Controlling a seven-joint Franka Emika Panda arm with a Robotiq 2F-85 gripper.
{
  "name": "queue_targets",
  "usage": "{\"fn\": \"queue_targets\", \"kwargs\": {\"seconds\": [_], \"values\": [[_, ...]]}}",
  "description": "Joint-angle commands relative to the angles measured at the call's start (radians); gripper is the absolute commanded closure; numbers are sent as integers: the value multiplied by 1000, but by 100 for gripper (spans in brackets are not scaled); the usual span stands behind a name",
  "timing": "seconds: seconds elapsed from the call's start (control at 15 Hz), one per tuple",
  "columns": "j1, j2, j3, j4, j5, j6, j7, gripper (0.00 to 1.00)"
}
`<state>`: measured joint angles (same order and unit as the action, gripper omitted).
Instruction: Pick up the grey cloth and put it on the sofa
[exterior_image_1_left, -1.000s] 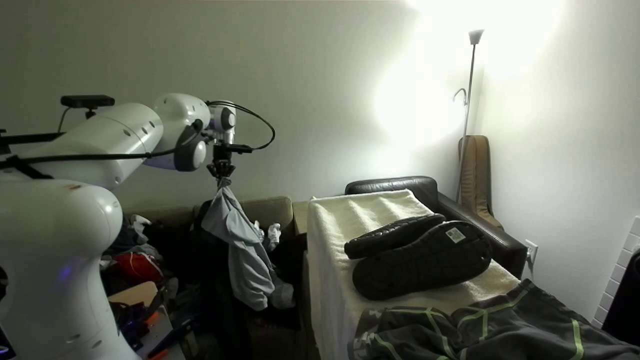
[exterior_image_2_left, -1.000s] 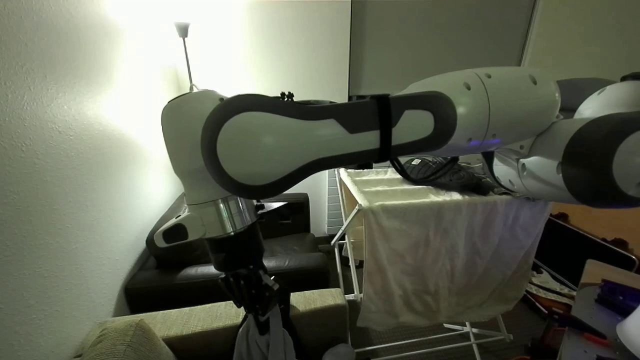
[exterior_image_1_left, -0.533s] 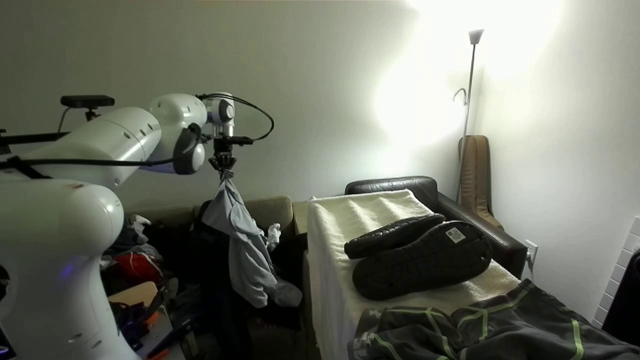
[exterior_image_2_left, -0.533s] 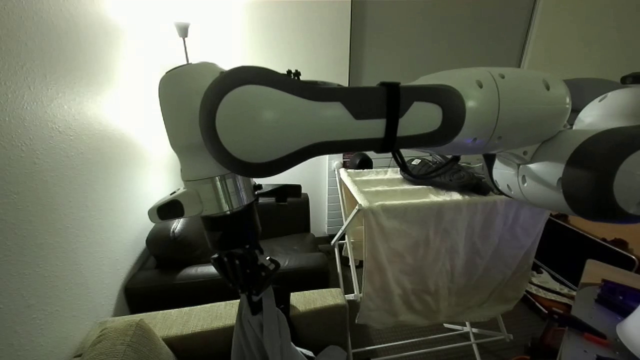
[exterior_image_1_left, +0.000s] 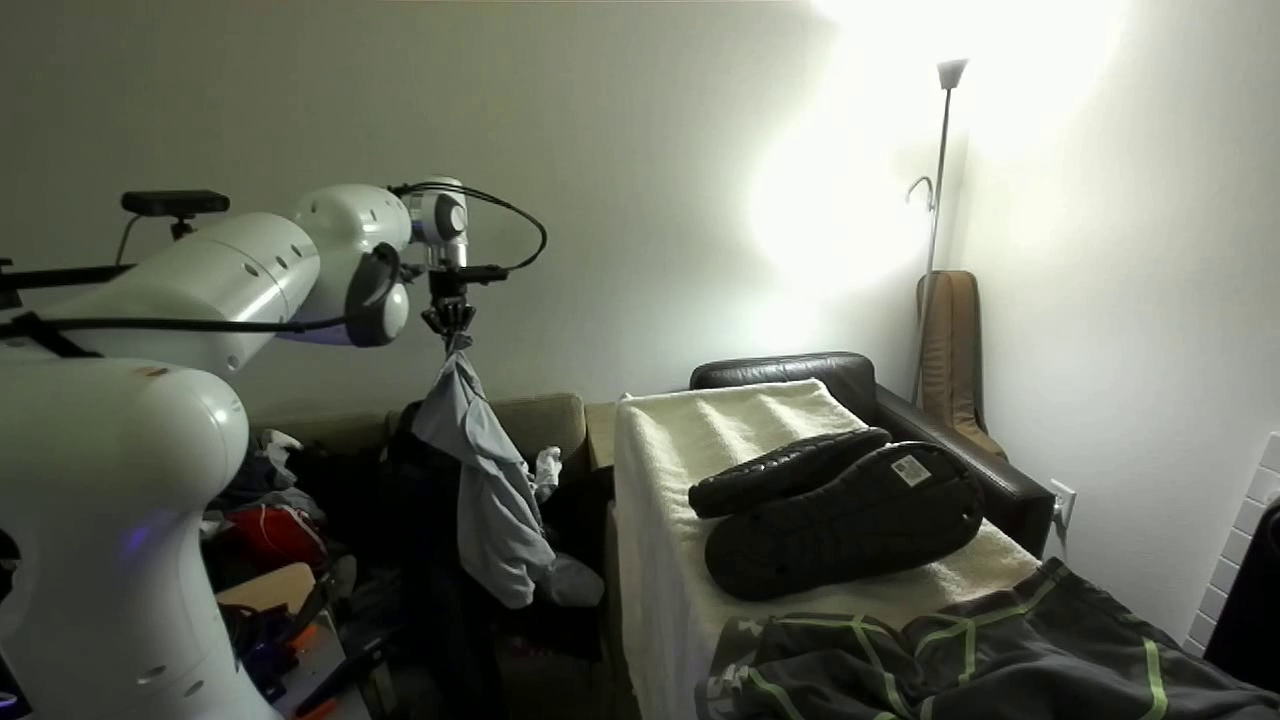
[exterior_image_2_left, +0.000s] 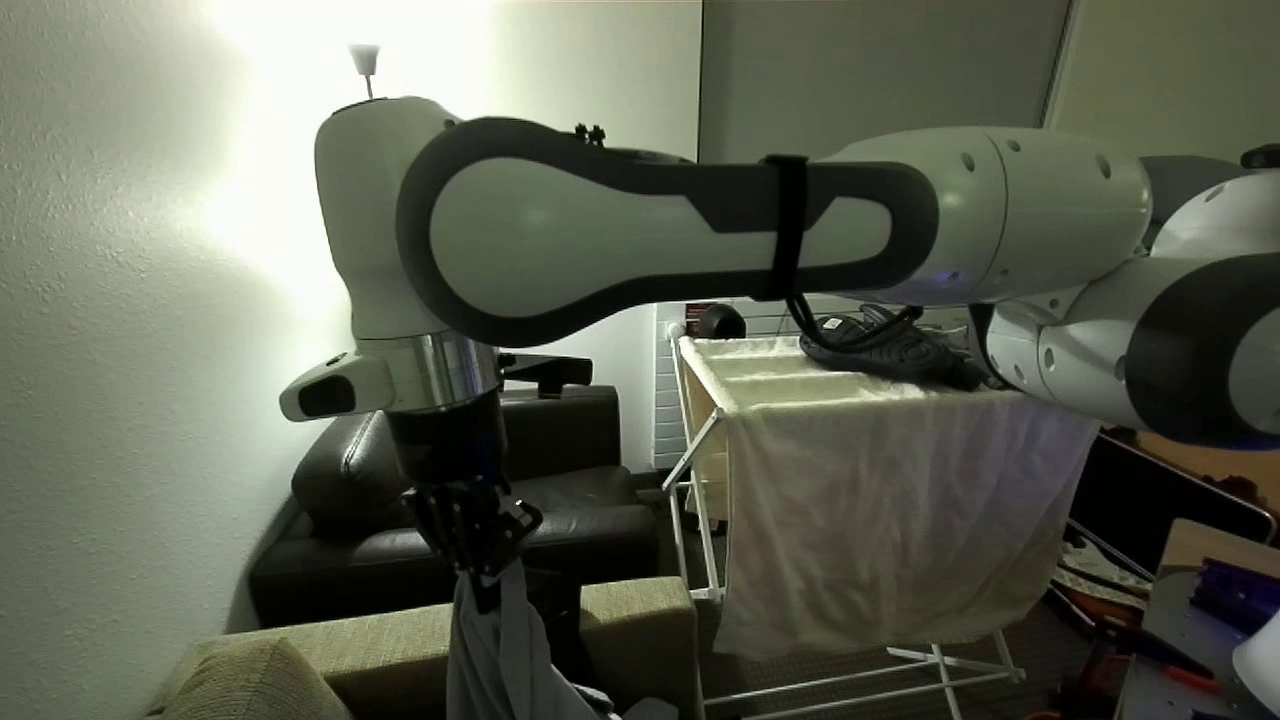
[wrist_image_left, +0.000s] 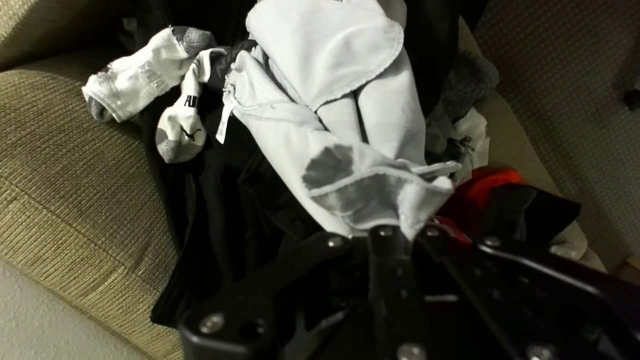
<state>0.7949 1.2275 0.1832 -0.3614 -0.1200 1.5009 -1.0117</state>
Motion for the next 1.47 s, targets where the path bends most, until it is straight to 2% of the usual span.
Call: {"fn": "queue_targets", "kwargs": {"seconds": [0.0, 0.13, 0.6, 1.0, 1.4], "values": [[-9, -41, -13, -41, 36, -35, -8, 98], [-14, -51, -12, -46, 47, -83, 4, 98], [-29, -100, -7, -51, 79, -365, 46, 98], [-26, -117, 1, -47, 96, -524, 94, 98], [-33, -125, 30, -44, 158, -669, 176, 98]]}}
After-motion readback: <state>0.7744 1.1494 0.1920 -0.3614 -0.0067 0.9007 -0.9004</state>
